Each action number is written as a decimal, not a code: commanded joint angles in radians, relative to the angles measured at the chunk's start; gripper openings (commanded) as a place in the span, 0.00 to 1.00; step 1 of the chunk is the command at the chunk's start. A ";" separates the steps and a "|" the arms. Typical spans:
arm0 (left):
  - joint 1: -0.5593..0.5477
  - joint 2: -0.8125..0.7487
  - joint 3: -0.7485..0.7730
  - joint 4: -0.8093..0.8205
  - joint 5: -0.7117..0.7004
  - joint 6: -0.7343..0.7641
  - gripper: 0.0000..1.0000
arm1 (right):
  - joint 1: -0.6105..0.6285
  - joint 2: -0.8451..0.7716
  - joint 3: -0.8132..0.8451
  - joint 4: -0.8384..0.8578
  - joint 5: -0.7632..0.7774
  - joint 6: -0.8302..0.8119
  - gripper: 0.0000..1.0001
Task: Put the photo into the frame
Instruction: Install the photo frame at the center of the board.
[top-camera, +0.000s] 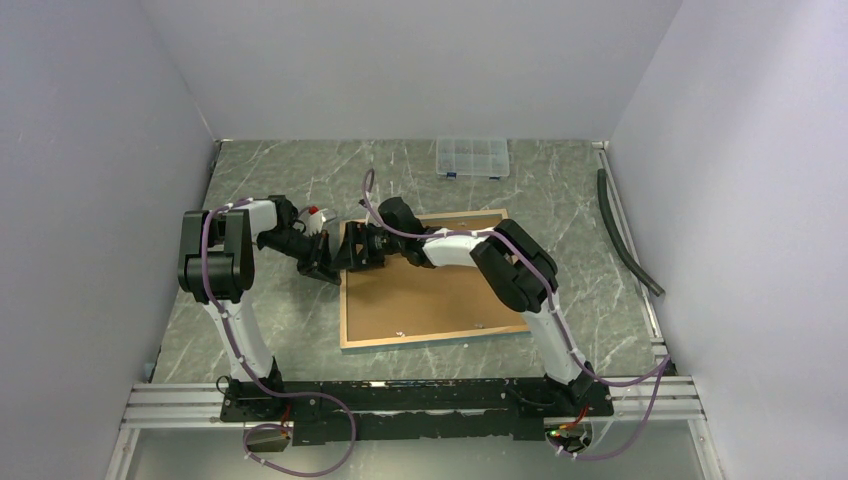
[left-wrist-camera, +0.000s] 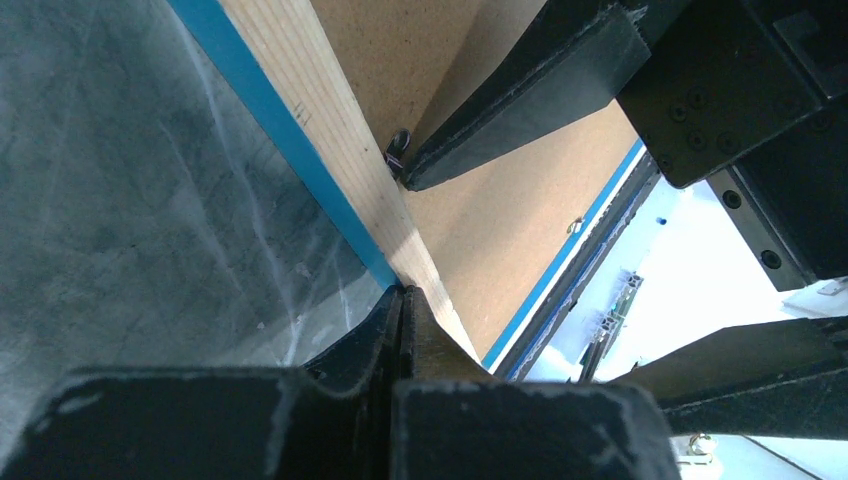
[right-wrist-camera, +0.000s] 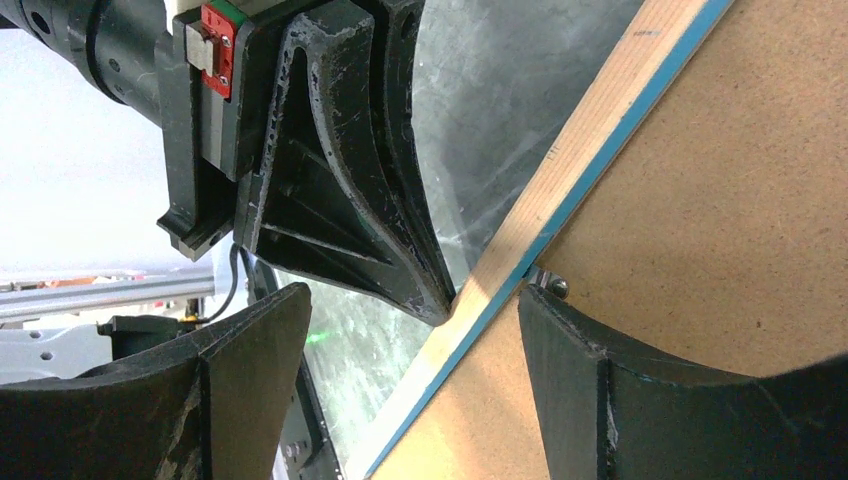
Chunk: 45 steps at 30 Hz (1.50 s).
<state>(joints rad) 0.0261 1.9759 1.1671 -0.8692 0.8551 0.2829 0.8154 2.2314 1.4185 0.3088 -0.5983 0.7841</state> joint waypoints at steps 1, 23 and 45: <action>-0.012 0.002 -0.007 0.035 -0.016 0.020 0.03 | 0.009 0.029 0.006 0.007 0.058 0.004 0.80; 0.018 -0.017 0.048 -0.054 -0.018 0.091 0.04 | -0.016 -0.148 -0.077 0.029 0.049 0.013 0.83; -0.246 -0.248 -0.234 0.061 -0.475 0.498 0.03 | -0.562 -0.895 -0.679 -0.551 0.615 -0.201 1.00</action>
<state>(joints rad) -0.1654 1.7588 0.9909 -0.9009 0.5529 0.6964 0.2657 1.3510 0.7719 -0.1959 -0.0853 0.6304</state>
